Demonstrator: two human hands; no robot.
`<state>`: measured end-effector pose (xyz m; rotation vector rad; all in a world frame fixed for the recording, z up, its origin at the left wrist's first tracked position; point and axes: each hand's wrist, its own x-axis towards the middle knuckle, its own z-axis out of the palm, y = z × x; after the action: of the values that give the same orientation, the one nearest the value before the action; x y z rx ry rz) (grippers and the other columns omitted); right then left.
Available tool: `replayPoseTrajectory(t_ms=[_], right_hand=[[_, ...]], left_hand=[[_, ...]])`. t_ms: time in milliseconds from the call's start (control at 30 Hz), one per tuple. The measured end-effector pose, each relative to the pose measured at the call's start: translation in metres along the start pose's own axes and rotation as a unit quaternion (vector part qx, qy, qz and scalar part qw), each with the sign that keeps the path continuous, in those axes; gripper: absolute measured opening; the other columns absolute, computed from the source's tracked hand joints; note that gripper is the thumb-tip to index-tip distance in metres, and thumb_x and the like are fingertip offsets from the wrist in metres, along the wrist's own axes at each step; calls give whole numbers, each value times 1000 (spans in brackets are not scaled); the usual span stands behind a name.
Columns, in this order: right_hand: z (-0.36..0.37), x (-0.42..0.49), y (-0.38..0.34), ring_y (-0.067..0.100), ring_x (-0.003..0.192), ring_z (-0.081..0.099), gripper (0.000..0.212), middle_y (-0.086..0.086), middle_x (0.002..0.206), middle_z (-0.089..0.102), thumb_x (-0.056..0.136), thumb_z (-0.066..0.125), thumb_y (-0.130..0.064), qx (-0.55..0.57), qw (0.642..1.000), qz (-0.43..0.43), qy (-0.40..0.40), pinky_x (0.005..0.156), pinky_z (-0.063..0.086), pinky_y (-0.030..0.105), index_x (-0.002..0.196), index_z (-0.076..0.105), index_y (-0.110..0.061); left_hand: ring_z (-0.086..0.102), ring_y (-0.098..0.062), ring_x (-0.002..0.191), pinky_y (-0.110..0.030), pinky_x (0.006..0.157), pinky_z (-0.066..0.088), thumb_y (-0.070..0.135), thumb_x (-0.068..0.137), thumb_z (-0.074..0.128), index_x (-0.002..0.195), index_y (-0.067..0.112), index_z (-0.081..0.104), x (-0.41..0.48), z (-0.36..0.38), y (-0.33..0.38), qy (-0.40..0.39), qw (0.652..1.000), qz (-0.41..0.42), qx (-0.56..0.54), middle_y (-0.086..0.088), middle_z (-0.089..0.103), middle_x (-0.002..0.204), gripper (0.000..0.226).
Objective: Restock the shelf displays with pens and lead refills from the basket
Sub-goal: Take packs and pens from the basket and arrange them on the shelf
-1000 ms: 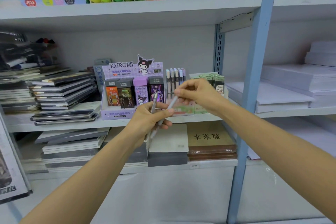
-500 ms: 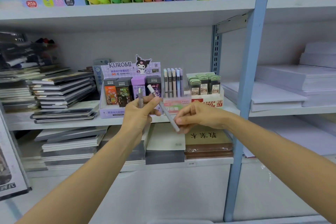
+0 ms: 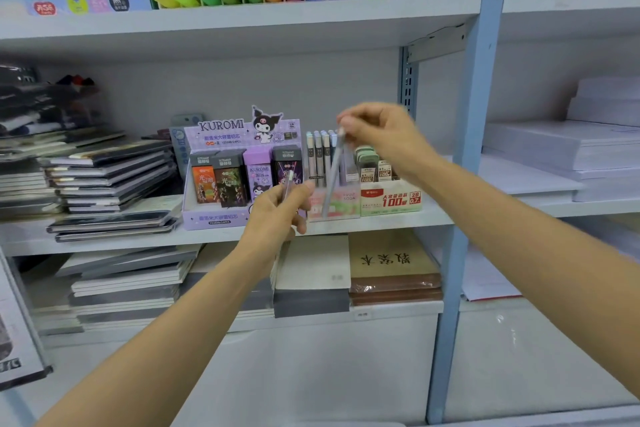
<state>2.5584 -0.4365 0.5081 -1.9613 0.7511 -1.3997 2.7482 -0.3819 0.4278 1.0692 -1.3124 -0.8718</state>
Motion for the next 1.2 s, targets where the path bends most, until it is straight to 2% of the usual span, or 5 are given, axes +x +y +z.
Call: replayPoseTrajectory(t_ms=[267,400,667,933,1200], right_hand=[[-27,41,19,17,71,70,8,4,80,67,91,63,-8,-134,971,-39,196,73,59,28,97,68,-7],[-13,46,42,10,68,69,12,5,84,69,91,64,-9,-182,968,-25,173,70,58,22,100,70,-6],[-13,53,46,-2,66,65,14,-3,80,67,92,64,-15,-284,954,-25,93,62,48,4,102,71,-9],[3,57,47,10,71,68,19,0,80,69,87,70,-11,-239,968,-24,73,72,56,19,105,68,-9],[8,57,59,20,104,48,12,1,104,49,85,71,-26,-394,914,2,97,91,42,33,94,73,-18]], left_hand=[[44,-14,60,-29,60,38,29,96,41,83,17,49,7,-6,-5,-3,996,-84,30,-1,51,71,20],[53,-14,70,-33,73,40,31,100,47,83,23,53,8,-11,-14,-14,999,-43,18,7,65,73,20],[65,-19,56,-26,54,54,25,100,48,99,14,48,8,-18,-20,-45,996,-28,-65,7,62,62,11],[62,-20,59,-33,67,51,20,99,50,106,14,51,11,-17,-20,-22,998,-36,-45,0,65,71,9],[67,-16,66,-24,64,55,7,92,61,117,12,52,5,-21,-17,-51,997,-24,-54,-3,70,75,26]])
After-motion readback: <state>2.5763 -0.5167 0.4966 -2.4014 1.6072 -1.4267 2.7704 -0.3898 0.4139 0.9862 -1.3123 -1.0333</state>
